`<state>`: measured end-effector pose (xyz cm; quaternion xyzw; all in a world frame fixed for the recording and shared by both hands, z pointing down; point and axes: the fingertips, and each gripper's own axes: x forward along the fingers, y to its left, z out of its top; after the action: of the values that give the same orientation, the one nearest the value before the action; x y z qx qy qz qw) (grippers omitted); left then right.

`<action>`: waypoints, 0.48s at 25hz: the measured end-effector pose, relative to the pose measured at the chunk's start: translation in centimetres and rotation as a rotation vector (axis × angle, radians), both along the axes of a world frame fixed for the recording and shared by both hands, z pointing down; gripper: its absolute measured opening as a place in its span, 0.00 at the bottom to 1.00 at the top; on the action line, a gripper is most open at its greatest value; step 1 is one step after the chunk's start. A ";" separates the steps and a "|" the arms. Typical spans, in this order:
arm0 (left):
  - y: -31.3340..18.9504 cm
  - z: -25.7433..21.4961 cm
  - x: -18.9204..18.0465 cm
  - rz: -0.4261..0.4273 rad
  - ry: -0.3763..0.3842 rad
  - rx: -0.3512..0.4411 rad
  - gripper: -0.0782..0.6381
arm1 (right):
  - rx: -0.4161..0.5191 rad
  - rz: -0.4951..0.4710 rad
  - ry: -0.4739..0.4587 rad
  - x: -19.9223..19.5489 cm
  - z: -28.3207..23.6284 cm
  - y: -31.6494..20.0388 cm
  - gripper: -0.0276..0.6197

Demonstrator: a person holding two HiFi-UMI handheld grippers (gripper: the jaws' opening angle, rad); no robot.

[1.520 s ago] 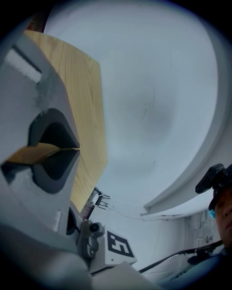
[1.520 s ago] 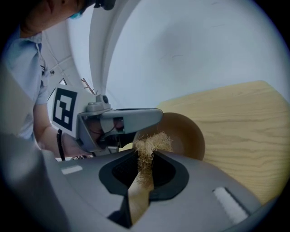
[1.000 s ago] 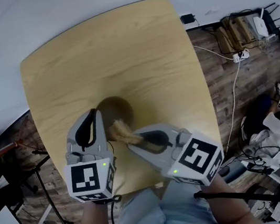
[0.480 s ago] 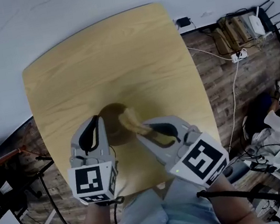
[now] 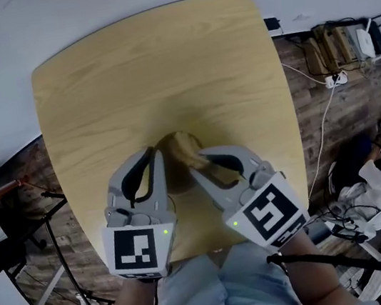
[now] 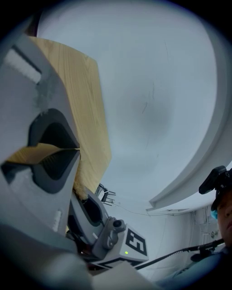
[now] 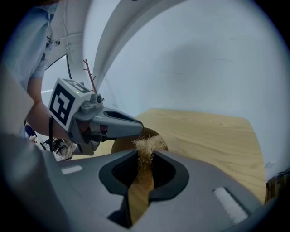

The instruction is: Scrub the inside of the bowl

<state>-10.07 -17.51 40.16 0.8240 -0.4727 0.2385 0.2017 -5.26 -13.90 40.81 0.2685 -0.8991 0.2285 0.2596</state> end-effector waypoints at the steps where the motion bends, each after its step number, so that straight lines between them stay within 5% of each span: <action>1: -0.1 0.0 -0.1 0.000 0.005 -0.003 0.16 | 0.000 -0.007 0.005 -0.1 0.3 -0.2 0.14; 12: -1.4 -0.1 -0.6 -0.012 0.035 -0.016 0.16 | -0.164 -0.025 -0.037 -1.5 3.0 0.7 0.13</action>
<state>-10.65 -18.86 40.03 0.8235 -0.4723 0.2266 0.2179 -6.72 -13.21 43.85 0.2308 -0.8852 0.3030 0.2669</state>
